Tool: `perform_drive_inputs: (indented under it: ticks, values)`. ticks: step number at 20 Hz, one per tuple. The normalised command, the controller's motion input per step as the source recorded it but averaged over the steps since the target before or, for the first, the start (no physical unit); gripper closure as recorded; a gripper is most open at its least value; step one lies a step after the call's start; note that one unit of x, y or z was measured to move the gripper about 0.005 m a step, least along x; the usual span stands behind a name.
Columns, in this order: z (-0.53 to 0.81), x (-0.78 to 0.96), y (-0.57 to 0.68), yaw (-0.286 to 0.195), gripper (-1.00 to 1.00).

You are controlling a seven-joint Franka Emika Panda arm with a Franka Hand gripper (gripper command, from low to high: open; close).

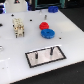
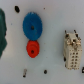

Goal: Insert the blue gear onto the right peg, followed by the red gear

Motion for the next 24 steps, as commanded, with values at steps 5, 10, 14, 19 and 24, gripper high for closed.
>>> perform_drive_inputs:
  ticks: [5, 10, 14, 19, 24]
  values:
    - [-0.28, -0.45, 0.46, 0.0, -1.0]
    - [-0.36, -0.39, 0.39, 0.0, -1.0]
    - [-0.45, -0.26, 0.31, 0.0, -1.0]
    - [-0.54, -0.23, 0.22, 0.0, -1.0]
    - [-0.53, -0.22, 0.08, 0.0, -1.0]
